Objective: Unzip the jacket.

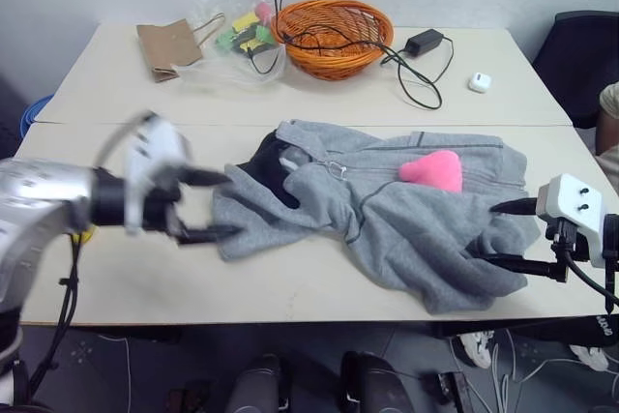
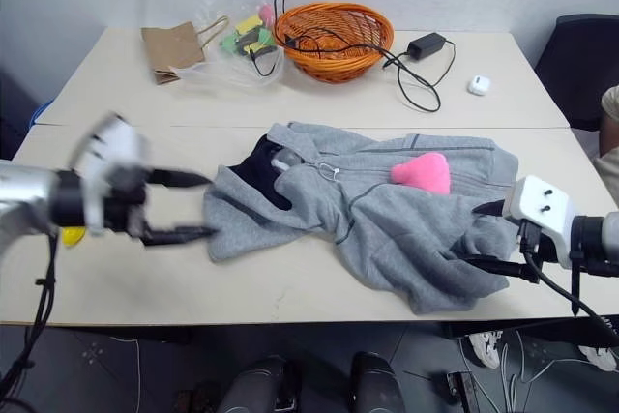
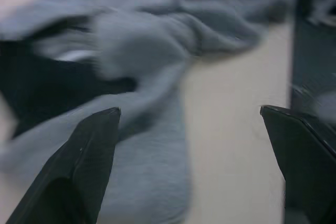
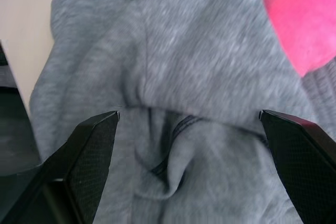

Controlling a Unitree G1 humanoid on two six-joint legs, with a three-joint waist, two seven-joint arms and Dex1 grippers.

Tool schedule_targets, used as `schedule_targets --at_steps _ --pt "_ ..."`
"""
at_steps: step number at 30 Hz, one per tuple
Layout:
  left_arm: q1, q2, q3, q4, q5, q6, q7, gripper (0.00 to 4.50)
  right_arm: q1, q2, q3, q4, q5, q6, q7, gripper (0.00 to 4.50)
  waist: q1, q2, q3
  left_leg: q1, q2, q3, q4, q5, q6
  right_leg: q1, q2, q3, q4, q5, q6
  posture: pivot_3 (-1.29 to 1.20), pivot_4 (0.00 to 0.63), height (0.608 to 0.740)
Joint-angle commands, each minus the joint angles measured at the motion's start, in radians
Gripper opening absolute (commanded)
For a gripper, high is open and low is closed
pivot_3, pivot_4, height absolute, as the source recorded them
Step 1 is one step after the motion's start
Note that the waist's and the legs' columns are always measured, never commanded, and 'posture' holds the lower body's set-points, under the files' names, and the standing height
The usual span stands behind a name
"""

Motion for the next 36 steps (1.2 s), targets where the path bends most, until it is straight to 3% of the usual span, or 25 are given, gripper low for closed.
schedule_targets --at_steps 1,8,11,17,23,24,27,30,36 --pt "-0.017 -0.004 -0.183 0.067 0.220 -0.219 -0.020 4.49 0.059 -0.023 -0.065 -0.072 -0.008 0.004 0.031 4.50 0.005 0.000 0.000 0.000 0.000 0.001 0.000 0.000 0.000 0.000 0.000 0.000 0.000 0.000 0.000 0.00 0.150 0.740" --pt "-0.072 -0.112 -0.327 0.255 0.441 -0.395 0.025 4.49 0.168 0.011 -0.104 -0.154 -0.008 0.035 0.020 4.50 0.010 0.001 0.000 -0.002 0.001 0.000 0.001 -0.001 0.002 -0.001 -0.003 0.002 -0.001 0.000 0.000 0.00 0.150 0.740" --pt "-0.066 -0.136 -0.322 0.283 0.454 -0.422 0.007 3.91 0.178 0.018 -0.139 -0.179 0.015 0.069 0.012 4.50 0.009 0.001 0.000 -0.002 0.001 0.000 0.001 -0.002 0.003 -0.001 -0.003 0.002 -0.001 0.000 0.000 0.00 0.150 0.740" --pt "-0.054 -0.143 -0.308 0.292 0.466 -0.439 -0.019 2.14 0.188 0.033 -0.221 -0.233 0.107 0.179 0.026 4.50 0.009 0.001 0.000 -0.002 0.001 -0.001 0.002 -0.001 0.003 -0.001 -0.003 0.001 -0.001 0.000 0.000 0.00 0.150 0.740" --pt "-0.053 -0.147 -0.302 0.295 0.469 -0.439 -0.035 0.23 0.235 0.083 -0.097 -0.297 0.073 0.167 -0.028 4.50 0.009 0.001 0.000 -0.002 0.001 -0.003 0.002 -0.001 0.003 0.001 -0.004 0.000 -0.001 0.000 0.000 0.00 0.150 0.740" --pt "-0.053 -0.144 -0.301 0.299 0.473 -0.444 -0.039 0.02 0.234 0.089 -0.072 -0.300 0.066 0.164 -0.040 4.50 0.008 0.001 0.000 -0.002 0.001 -0.003 0.002 -0.001 0.003 0.001 -0.004 0.000 -0.001 0.000 0.000 0.00 0.150 0.740" --pt "-0.053 -0.126 -0.294 0.326 0.494 -0.466 -0.048 0.02 0.222 0.102 -0.006 -0.297 0.045 0.153 -0.066 4.50 0.008 0.001 0.000 -0.002 0.001 -0.003 0.002 -0.001 0.003 0.000 -0.004 0.000 -0.001 0.000 0.000 0.00 0.150 0.740" --pt "-0.055 -0.093 -0.282 0.386 0.532 -0.510 -0.047 0.00 0.200 0.114 0.041 -0.284 0.041 0.165 -0.091 3.87 0.005 0.001 0.000 -0.002 0.001 -0.003 0.002 -0.001 0.003 0.000 -0.003 0.000 -0.001 0.000 0.000 0.00 0.150 0.740" --pt "-0.051 0.018 -0.244 0.592 0.592 -0.699 -0.061 0.00 0.287 0.106 -0.036 -0.354 0.114 0.198 -0.024 1.98 0.004 0.002 0.000 -0.001 0.002 -0.002 0.002 -0.001 0.003 0.000 -0.002 0.000 0.000 0.000 -0.001 0.00 0.150 0.740"
